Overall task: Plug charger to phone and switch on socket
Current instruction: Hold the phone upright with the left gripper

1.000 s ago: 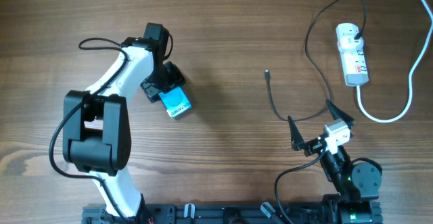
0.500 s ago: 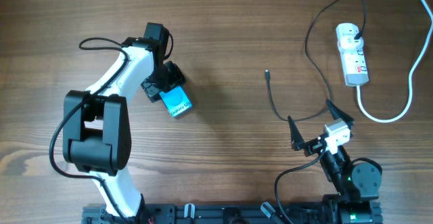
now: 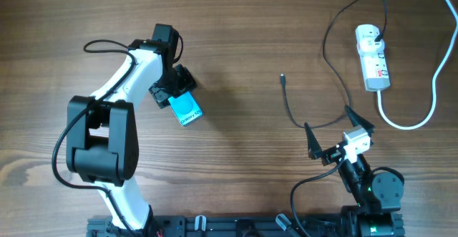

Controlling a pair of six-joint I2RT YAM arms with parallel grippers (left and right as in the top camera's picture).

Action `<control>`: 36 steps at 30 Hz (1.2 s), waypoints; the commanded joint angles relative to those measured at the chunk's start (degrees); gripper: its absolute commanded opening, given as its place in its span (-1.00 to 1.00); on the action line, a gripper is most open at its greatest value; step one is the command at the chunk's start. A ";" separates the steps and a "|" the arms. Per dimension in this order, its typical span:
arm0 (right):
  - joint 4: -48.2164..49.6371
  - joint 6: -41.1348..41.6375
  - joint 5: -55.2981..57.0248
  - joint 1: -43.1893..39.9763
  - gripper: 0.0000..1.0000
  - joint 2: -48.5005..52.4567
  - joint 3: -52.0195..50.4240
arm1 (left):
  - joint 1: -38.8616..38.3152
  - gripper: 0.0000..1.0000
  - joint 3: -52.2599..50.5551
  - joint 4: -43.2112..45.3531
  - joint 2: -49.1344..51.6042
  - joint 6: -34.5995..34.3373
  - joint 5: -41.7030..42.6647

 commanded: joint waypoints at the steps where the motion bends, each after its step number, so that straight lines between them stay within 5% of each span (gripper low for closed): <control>1: 0.33 0.09 -0.44 0.24 0.99 0.02 -0.07 | 0.31 0.46 -0.22 0.11 -1.92 0.92 0.33; 6: 0.33 0.09 -0.44 0.24 0.99 0.02 -0.07 | 0.28 0.63 -0.22 0.13 -1.92 0.92 0.28; 9: 0.33 0.09 -0.44 0.24 0.99 0.02 -0.07 | 0.24 1.00 -0.24 0.09 -1.92 0.92 0.31; 14: 0.33 0.09 -0.44 0.24 0.99 0.02 -0.07 | 0.24 1.00 -1.36 0.52 -1.90 0.68 -2.97; 21: 0.33 0.09 -0.44 0.24 0.99 0.02 -0.07 | 0.24 1.00 -9.88 12.39 -1.88 -0.04 -2.95; 25: 0.33 0.09 -0.44 0.24 0.99 0.02 -0.07 | 0.24 0.64 -9.88 12.22 -1.79 -1.07 -2.91; 31: 0.33 0.11 -0.44 0.24 0.99 0.02 -0.07 | 0.13 0.74 -9.88 10.08 -0.79 -1.03 -2.93; 36: 0.33 0.09 -0.44 0.24 0.99 0.02 -0.07 | 0.15 0.61 -9.86 7.15 -0.20 -0.57 -4.24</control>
